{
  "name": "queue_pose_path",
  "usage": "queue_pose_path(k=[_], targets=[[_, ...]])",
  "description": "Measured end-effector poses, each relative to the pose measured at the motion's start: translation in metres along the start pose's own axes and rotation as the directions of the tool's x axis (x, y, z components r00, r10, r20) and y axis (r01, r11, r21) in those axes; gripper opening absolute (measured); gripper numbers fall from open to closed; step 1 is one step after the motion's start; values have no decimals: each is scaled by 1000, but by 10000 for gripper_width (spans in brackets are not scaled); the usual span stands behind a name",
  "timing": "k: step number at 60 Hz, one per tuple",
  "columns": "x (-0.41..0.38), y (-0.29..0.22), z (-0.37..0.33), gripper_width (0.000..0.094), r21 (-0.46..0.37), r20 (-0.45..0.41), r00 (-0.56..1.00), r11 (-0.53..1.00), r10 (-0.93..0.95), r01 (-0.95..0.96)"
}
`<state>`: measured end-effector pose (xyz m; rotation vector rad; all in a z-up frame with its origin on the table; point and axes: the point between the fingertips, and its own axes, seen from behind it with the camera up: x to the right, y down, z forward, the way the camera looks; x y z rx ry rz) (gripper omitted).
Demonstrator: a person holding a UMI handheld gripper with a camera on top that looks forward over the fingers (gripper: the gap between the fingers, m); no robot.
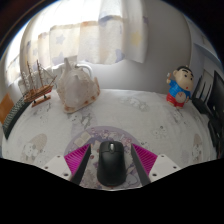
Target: Arrange mouse
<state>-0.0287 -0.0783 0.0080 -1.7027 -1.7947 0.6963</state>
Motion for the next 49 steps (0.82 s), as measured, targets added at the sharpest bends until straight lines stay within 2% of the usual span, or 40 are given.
queue_pose_path(k=[1, 12, 24, 37, 41, 49], targets=[[-3, -3, -6, 867, -7, 9, 1000, 1000, 9, -9], [8, -27, -127, 855, -108, -20, 998, 992, 65, -66], [7, -35, -246, 854, -85, -3, 995, 991, 105, -105], [20, -37, -266, 854, -40, -38, 995, 995, 92, -93], [20, -31, -266, 864, -56, -54, 996, 995, 77, -80], [13, -26, -269, 864, -59, -34, 996, 995, 78, -80]])
